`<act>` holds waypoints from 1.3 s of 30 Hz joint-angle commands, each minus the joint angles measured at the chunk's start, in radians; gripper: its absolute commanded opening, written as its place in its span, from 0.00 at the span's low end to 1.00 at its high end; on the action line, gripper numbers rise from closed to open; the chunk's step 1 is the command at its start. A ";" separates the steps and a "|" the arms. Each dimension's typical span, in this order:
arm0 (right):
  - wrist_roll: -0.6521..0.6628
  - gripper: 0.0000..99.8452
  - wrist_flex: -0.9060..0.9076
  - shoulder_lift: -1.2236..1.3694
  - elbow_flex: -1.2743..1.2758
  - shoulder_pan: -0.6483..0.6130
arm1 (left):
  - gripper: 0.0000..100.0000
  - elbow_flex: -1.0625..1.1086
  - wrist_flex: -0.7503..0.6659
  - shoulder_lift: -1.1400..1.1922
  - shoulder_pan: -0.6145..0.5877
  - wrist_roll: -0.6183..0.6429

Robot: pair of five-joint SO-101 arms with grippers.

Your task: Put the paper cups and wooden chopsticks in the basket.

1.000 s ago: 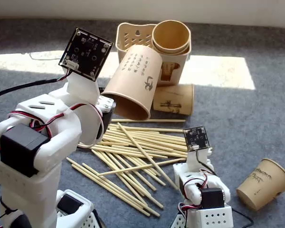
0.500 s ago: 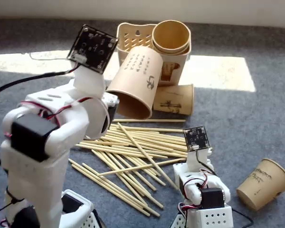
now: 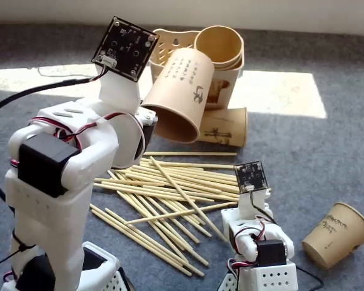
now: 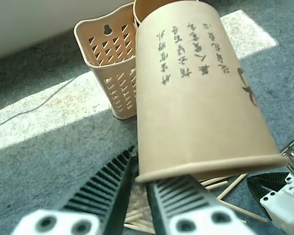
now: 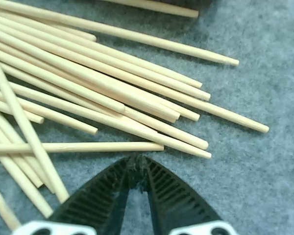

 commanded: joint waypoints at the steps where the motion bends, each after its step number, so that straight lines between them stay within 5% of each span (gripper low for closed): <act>1: -0.008 0.01 0.001 -0.016 0.119 -0.012 | 0.01 -0.033 -0.058 0.016 0.010 0.002; 17: -0.008 0.01 0.001 -0.016 0.119 -0.012 | 0.01 -0.035 -0.376 0.231 0.008 0.002; 29: -0.008 0.01 0.001 -0.016 0.119 -0.012 | 0.01 -0.081 -0.476 0.412 -0.028 0.000; 35: -0.008 0.01 0.001 -0.016 0.119 -0.012 | 0.17 -0.165 -0.470 0.473 -0.033 0.006; 39: -0.008 0.01 0.001 -0.016 0.119 -0.012 | 0.18 -0.202 -0.476 0.503 -0.041 0.008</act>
